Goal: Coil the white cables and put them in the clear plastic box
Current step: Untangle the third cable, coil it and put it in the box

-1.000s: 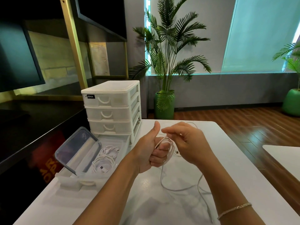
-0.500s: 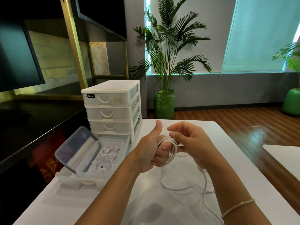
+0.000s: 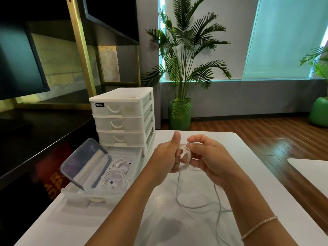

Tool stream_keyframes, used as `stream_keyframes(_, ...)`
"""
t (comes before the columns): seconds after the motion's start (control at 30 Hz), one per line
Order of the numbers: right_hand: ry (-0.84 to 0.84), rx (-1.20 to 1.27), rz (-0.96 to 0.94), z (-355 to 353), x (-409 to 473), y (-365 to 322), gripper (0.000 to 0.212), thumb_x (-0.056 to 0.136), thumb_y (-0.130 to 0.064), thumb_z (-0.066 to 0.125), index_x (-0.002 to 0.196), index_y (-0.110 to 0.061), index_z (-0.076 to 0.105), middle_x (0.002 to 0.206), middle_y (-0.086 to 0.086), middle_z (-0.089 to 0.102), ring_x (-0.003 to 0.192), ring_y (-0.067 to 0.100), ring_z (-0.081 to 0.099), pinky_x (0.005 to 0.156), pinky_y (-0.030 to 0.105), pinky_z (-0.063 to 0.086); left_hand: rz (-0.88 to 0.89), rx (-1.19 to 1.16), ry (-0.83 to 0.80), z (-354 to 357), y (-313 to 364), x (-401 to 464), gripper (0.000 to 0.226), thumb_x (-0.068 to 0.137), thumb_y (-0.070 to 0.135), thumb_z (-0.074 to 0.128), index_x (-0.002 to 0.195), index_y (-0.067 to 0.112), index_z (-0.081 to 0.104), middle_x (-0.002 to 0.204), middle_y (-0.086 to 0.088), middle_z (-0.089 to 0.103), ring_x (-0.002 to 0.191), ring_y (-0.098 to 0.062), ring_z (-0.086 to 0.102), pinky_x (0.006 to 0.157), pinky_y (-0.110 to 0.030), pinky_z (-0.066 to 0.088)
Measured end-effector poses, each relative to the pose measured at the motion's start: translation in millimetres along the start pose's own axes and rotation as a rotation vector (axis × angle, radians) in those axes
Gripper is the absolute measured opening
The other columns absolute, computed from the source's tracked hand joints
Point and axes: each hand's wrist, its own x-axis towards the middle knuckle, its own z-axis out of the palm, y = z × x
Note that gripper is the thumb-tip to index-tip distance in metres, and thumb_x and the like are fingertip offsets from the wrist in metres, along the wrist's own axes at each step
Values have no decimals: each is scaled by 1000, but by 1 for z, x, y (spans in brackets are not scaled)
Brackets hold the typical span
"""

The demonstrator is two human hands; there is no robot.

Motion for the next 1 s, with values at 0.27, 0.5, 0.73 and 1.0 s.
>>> stream_keyframes(0.27, 82, 58, 21, -1, 2, -2, 15, 92, -1, 46, 89, -10, 59, 87, 13, 62, 73, 23, 61, 66, 30, 54, 234, 255, -5, 8, -5, -5, 2, 86, 22, 56, 86, 21, 53, 74, 5, 53, 69, -13, 52, 66, -24, 53)
stream_keyframes(0.5, 152, 120, 76, 1, 4, -2, 20, 90, 4, 42, 91, -10, 55, 85, 16, 60, 66, 22, 57, 62, 30, 51, 292, 301, 299, 19, -2, -7, 22, 91, 23, 53, 104, 27, 36, 85, 9, 51, 67, -8, 52, 52, -1, 42)
stream_keyframes(0.73, 158, 160, 132, 2, 6, 0, 38, 87, 7, 44, 121, -10, 49, 97, 13, 60, 85, 27, 64, 71, 35, 55, 408, 388, 329, 21, -7, -8, 3, 91, 23, 53, 92, 22, 50, 77, 14, 53, 65, -7, 54, 56, -2, 42)
stream_keyframes(1.0, -7, 82, 25, -1, 4, -1, 66, 82, -4, 65, 139, -22, 35, 90, 1, 65, 82, 26, 67, 59, 24, 56, 285, 309, 403, 14, -3, -5, 27, 92, 17, 47, 67, 23, 39, 64, 5, 47, 58, -11, 47, 49, -7, 38)
